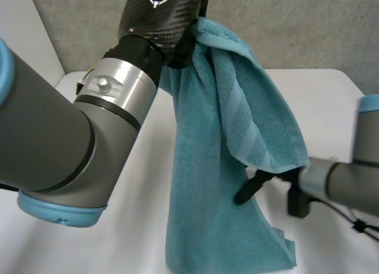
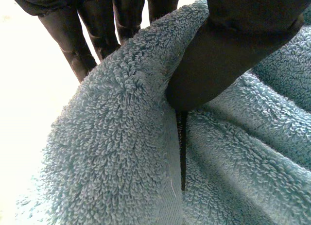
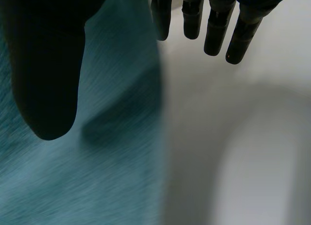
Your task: Fold the laundry
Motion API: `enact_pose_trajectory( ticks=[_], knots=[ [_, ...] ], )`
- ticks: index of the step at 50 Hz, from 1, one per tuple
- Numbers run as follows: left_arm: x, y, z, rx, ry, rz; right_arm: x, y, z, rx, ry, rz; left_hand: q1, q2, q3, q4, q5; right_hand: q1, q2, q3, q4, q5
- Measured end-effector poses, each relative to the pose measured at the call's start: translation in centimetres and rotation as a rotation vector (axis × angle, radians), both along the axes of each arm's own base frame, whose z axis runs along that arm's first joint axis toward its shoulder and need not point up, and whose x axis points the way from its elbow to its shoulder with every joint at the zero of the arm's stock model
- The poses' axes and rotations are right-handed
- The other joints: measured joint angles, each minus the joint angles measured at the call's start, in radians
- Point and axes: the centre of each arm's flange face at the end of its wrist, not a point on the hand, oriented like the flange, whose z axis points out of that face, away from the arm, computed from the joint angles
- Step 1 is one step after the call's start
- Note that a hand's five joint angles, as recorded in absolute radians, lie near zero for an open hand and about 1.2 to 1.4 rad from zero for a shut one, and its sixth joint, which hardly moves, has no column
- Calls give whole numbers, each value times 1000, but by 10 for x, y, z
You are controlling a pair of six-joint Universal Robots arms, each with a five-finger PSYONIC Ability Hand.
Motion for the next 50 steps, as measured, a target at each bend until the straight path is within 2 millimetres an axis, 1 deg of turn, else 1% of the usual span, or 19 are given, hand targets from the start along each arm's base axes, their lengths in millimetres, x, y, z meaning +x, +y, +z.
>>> enact_pose_trajectory(
  ticks=[2,8,9,11,12,15,16,19,20,21,25,28,30,33,34,38,39,44,50],
  knots=[
    [4,0,3,-4,4,7,19,14,-8,28,-6,46,0,0,1,0,0,0,0,0,0,-1],
    [13,-3,12,-20,20,30,39,20,-20,9,30,45,0,0,1,0,0,97,134,117,104,89],
    [16,-6,15,-26,26,42,40,14,-19,-25,47,10,0,0,1,0,0,353,395,368,355,325],
    [17,-7,16,-28,28,46,40,12,-19,-39,53,-5,0,0,1,0,0,456,480,470,457,418],
    [22,-12,18,-34,33,63,39,1,-10,-101,69,-59,0,0,1,0,0,677,768,750,721,661],
    [30,-23,21,-41,40,100,36,-13,7,-188,77,-124,0,0,1,0,0,776,940,929,915,873],
    [36,-32,22,-44,43,126,29,-30,40,-321,73,-216,0,0,1,0,0,778,958,956,945,898],
    [47,-50,21,-44,46,178,14,-49,89,-489,53,-323,0,0,1,0,0,778,960,965,959,900],
    [54,-65,18,-39,46,215,2,-57,124,-603,37,-381,0,0,1,0,0,778,960,965,959,900],
    [58,-72,15,-35,45,233,-4,-59,141,-657,30,-405,0,0,1,0,0,778,960,965,959,900],
    [73,-109,-10,25,34,307,-24,-56,203,-868,13,-460,0,0,2,1,0,778,960,965,959,900],
    [78,-128,-36,96,29,330,-28,-49,219,-932,26,-445,0,1,3,1,0,778,960,965,959,900],
    [80,-136,-55,151,24,334,-26,-45,217,-942,43,-421,0,1,3,1,0,778,960,965,959,900],
    [81,-143,-90,252,6,334,-16,-36,198,-920,94,-346,0,1,3,1,0,778,960,965,959,906],
    [81,-144,-111,312,-10,333,-11,-32,188,-904,115,-314,0,1,3,0,0,778,960,965,959,913],
    [81,-143,-148,420,-54,333,12,-17,141,-829,204,-177,0,-37,-37,-43,-5,778,960,971,959,918],
    [81,-141,-164,464,-78,335,21,-10,121,-793,241,-120,-25,-113,-103,-109,-69,778,960,972,961,918],
    [85,-139,-191,546,-129,349,37,7,69,-691,337,-3,-241,-297,-296,-303,-273,778,960,972,963,918],
    [106,-148,-190,582,-140,406,39,10,35,-602,413,17,-596,-660,-659,-666,-636,778,960,972,963,918]
  ],
)
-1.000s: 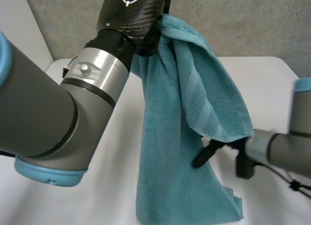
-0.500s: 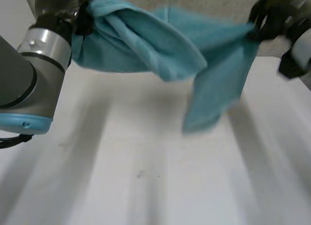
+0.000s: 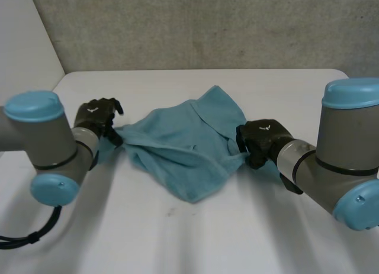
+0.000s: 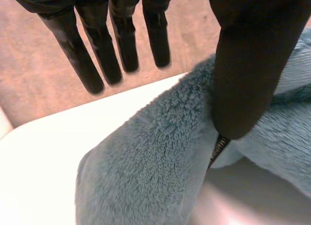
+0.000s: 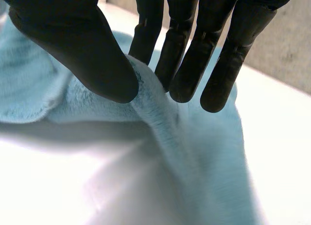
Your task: Fold the laundry
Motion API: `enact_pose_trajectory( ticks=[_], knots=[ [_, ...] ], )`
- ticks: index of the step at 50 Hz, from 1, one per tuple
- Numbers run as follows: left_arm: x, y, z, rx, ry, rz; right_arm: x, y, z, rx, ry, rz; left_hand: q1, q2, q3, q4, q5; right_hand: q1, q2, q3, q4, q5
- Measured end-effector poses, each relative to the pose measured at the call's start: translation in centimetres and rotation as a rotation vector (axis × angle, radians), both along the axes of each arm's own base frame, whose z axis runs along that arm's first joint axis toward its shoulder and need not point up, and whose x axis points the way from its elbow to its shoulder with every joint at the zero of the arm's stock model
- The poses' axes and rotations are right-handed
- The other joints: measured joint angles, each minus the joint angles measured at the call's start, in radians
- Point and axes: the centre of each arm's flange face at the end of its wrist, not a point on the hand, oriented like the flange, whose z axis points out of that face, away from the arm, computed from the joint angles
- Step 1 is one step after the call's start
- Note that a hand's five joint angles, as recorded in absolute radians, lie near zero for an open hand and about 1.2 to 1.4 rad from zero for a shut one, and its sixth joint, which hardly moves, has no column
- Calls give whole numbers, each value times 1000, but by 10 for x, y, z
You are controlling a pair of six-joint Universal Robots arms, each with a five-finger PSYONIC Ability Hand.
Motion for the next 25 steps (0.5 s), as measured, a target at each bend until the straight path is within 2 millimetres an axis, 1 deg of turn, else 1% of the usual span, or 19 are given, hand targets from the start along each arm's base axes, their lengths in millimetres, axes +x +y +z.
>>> enact_pose_trajectory(
  ticks=[2,3,4,5,6,7,8,9,10,13,14,15,17,19,21,23,25],
  knots=[
    [5,0,6,1,-2,10,-1,-1,-3,8,5,-9,-117,-111,-110,-104,-105,0,0,0,0,0],
    [6,1,10,2,-3,12,-1,-2,-4,10,7,-14,-117,-111,-110,-104,-105,0,0,0,0,0],
    [8,6,21,-2,-5,10,-2,-4,-6,12,8,-24,-177,-189,-183,-183,-183,0,0,0,0,0],
    [8,6,21,-2,-5,10,-2,-4,-6,12,8,-24,-177,-189,-183,-183,-183,0,0,0,0,0],
    [7,10,28,-5,-5,4,-2,-5,-5,11,7,-27,-242,-247,-241,-241,-242,0,0,0,0,0],
    [4,21,43,-22,-3,-16,-2,-6,-5,8,4,-31,-273,-278,-279,-277,-278,0,0,0,0,0],
    [4,21,43,-22,-3,-16,-2,-6,-5,8,4,-31,-273,-278,-279,-277,-278,0,0,0,0,0],
    [0,30,54,-37,0,-34,-3,-6,-4,5,2,-33,-299,-305,-305,-306,-305,0,0,0,0,0],
    [-8,48,72,-69,7,-73,-3,-7,-2,-1,-1,-36,-312,-320,-319,-319,-318,0,0,0,0,0],
    [-20,70,89,-107,15,-129,-4,-6,-1,-6,-3,-37,-317,-325,-323,-324,-323,0,0,0,0,0],
    [-26,81,95,-122,17,-159,-4,-6,0,-7,-4,-37,-321,-330,-328,-329,-326,0,0,0,0,0],
    [-35,96,101,-138,17,-204,-4,-5,1,-7,-4,-38,-321,-330,-328,-329,-326,0,0,0,0,0],
    [-47,114,104,-151,12,-259,-5,-4,1,-7,-4,-38,-321,-326,-325,-326,-324,0,0,0,0,0],
    [-59,131,102,-152,-4,-320,-6,-3,1,-5,-3,-39,-315,-313,-316,-313,-314,0,0,0,0,0],
    [-79,156,90,-140,-48,-409,-6,-2,0,-2,-1,-39,-279,-282,-286,-283,-281,0,0,0,0,0],
    [-96,177,73,-122,-102,-482,-7,-1,-2,1,1,-40,-259,-258,-261,-259,-258,0,0,0,0,0],
    [-105,189,61,-110,-140,-514,-7,0,-3,3,2,-40,-213,-216,-218,-216,-214,0,0,0,0,0]
  ],
)
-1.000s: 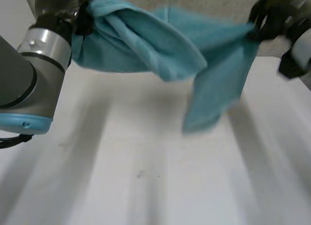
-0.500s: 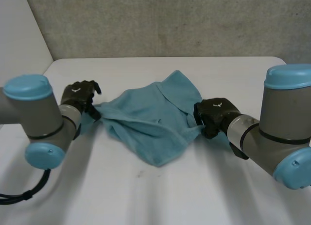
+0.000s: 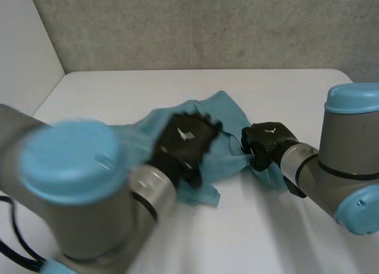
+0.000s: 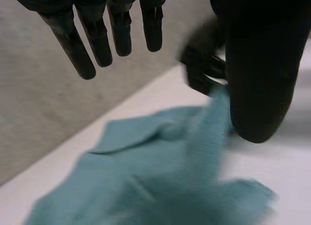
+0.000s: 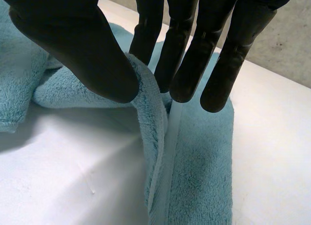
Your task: Fold the laundry
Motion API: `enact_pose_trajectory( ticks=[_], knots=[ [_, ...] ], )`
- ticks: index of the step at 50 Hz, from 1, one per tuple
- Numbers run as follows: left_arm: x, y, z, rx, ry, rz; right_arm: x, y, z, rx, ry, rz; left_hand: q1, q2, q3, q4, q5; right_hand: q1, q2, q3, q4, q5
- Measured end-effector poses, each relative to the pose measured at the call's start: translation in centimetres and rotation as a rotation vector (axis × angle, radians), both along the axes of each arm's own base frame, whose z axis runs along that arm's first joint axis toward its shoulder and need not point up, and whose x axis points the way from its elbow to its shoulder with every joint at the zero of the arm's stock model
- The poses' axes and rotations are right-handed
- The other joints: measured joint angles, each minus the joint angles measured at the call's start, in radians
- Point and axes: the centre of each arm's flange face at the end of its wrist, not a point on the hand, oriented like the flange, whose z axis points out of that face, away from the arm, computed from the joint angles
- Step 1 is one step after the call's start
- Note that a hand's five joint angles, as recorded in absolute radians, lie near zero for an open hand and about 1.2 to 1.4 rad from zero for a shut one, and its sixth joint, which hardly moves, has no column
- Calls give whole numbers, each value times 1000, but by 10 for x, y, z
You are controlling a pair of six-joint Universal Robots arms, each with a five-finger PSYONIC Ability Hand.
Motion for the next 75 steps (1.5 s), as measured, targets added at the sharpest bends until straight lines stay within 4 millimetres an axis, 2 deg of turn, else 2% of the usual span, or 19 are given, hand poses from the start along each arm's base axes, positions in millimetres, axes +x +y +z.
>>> enact_pose_trajectory(
  ticks=[2,5,11,17,27,33,60,64,65,66,69,74,75],
  knots=[
    [-9,11,-17,4,-54,-12,0,1,-2,3,1,0,35,36,35,35,35,0,0,0,0,0],
    [-16,15,-37,8,-110,15,-1,1,-5,5,2,0,65,65,66,66,65,0,0,0,0,0],
    [-23,8,-69,16,-177,88,-1,2,-8,4,2,0,96,97,98,98,98,0,0,0,0,2],
    [-29,0,-83,10,-179,106,-1,2,-8,3,2,-1,132,131,133,133,133,0,0,0,0,3],
    [-32,-9,-93,0,-161,113,-2,3,-8,3,2,-1,244,243,243,243,242,0,0,0,0,6],
    [-32,-12,-103,3,-182,115,-2,3,-8,4,2,-1,406,404,406,405,403,0,0,0,0,6],
    [-29,-24,-114,-27,-225,129,-2,2,-8,2,3,-1,408,406,408,406,404,0,0,0,0,6],
    [-29,-26,-114,-36,-220,133,-2,2,-8,1,3,-1,483,487,475,475,471,0,0,0,0,6],
    [-29,-27,-114,-39,-217,135,-2,2,-8,1,3,-2,663,658,659,660,659,0,0,0,0,6],
    [-29,-27,-113,-41,-214,137,-2,2,-8,0,3,-3,685,684,684,685,680,0,0,0,0,6],
    [-29,-29,-105,-56,-192,145,-3,0,-7,-3,3,-10,771,787,786,787,780,0,0,0,0,6],
    [-23,-34,-67,-109,-103,173,-11,-10,-5,-14,8,-42,810,862,861,864,846,0,0,0,0,7],
    [-23,-34,-67,-109,-103,173,-11,-10,-5,-14,8,-42,810,862,861,864,846,0,0,0,0,7]
  ],
)
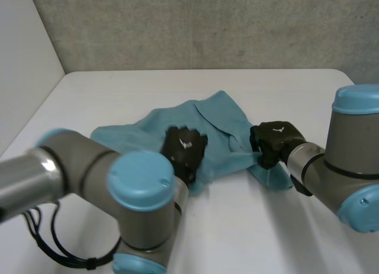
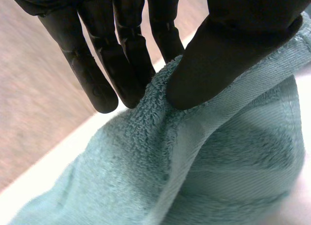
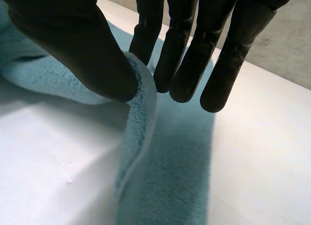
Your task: Fold the laundry
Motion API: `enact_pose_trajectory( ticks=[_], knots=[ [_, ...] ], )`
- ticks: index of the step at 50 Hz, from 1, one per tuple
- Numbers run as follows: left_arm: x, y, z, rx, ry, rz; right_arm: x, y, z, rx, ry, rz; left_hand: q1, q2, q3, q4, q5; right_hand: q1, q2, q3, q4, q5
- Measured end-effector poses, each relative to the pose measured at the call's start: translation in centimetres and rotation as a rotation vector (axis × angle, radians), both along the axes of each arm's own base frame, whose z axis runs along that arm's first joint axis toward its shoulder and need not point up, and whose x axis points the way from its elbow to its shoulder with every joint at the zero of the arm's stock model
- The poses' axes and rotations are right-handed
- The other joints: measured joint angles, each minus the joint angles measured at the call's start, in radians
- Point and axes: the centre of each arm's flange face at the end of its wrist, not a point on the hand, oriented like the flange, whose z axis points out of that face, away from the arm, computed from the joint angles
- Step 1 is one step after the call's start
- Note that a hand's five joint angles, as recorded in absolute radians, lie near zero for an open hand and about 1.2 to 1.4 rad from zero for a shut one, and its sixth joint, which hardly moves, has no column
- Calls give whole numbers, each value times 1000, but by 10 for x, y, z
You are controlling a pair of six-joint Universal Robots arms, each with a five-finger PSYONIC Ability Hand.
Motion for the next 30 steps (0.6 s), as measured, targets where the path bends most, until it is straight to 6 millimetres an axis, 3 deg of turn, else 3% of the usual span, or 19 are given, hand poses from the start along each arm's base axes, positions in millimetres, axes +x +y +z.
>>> enact_pose_trajectory(
  ticks=[6,12,17,18,20,24,26,30],
  knots=[
    [27,-13,62,-103,121,66,-13,-13,5,-11,26,-31,8,15,16,14,8,0,0,0,0,0],
    [69,-36,89,-153,152,184,-23,-9,14,-8,161,15,8,17,18,18,12,0,0,0,0,0],
    [107,-61,88,-146,127,279,-30,2,24,-5,294,82,8,18,19,18,12,0,0,0,0,0],
    [107,-61,88,-146,127,279,-30,2,24,-5,294,82,8,18,19,18,12,0,0,0,0,0],
    [124,-73,78,-118,103,302,-32,7,27,-4,344,112,8,18,19,18,12,0,0,0,0,0],
    [131,-78,69,-87,85,297,-32,9,27,-6,361,126,8,18,19,18,12,0,0,0,0,0],
    [134,-84,48,-25,56,268,-29,7,22,-22,363,133,8,18,19,18,12,0,0,0,0,0],
    [128,-91,30,17,33,240,-23,-7,11,-57,355,123,8,19,19,19,12,0,0,0,0,0]
  ],
)
